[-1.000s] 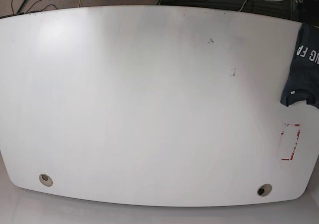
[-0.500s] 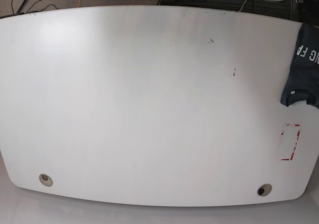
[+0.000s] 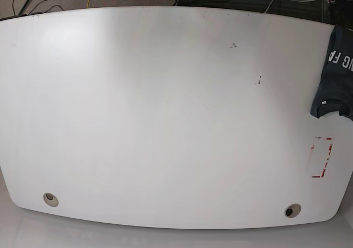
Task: Layout the t-shirt on the table in an organized manner, then fold the t-shirt properly
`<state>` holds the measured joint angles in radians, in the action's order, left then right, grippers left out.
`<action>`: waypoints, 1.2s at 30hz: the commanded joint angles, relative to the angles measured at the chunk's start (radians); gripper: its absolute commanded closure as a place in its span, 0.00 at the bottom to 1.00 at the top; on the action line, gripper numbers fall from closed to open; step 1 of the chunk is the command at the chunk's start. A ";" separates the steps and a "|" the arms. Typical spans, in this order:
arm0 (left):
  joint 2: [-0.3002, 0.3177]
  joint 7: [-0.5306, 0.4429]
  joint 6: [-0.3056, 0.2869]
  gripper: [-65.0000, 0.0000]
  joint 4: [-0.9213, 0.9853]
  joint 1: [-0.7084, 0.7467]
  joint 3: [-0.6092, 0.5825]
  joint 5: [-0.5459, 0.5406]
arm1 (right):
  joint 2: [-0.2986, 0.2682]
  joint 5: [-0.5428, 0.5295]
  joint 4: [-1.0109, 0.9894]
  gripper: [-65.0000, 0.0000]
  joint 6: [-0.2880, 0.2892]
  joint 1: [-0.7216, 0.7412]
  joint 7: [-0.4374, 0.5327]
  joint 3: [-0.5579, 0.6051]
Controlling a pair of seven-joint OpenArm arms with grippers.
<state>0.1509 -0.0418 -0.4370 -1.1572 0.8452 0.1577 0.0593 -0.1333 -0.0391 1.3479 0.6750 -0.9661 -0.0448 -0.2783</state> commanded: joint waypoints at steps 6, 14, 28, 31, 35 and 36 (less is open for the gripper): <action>-0.012 -0.007 -0.010 0.96 0.214 -0.148 0.000 -0.003 | -0.006 0.023 -0.201 0.94 -0.087 0.115 0.033 0.064; -0.017 -0.007 -0.007 0.96 0.468 -0.324 0.000 0.014 | -0.004 0.029 -0.365 0.94 -0.169 0.247 0.029 0.129; -0.017 -0.007 0.105 0.95 0.788 -0.564 0.001 0.099 | -0.002 0.026 -0.672 0.94 -0.278 0.477 0.029 0.204; -0.018 -0.007 0.129 0.95 0.843 -0.602 0.001 0.121 | -0.002 0.028 -0.723 0.94 -0.288 0.523 0.029 0.204; -0.021 -0.007 0.143 0.89 0.905 -0.646 0.001 0.124 | -0.002 0.028 -0.775 0.94 -0.311 0.569 0.029 0.204; -0.021 -0.007 0.143 0.87 0.916 -0.657 0.001 0.124 | -0.002 0.028 -0.789 0.94 -0.315 0.582 0.029 0.204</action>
<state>0.1253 -0.0513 -0.2928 -0.2604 0.1936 0.1574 0.1795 -0.1299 -0.0067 0.5804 0.3614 -0.3908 -0.0223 -0.0719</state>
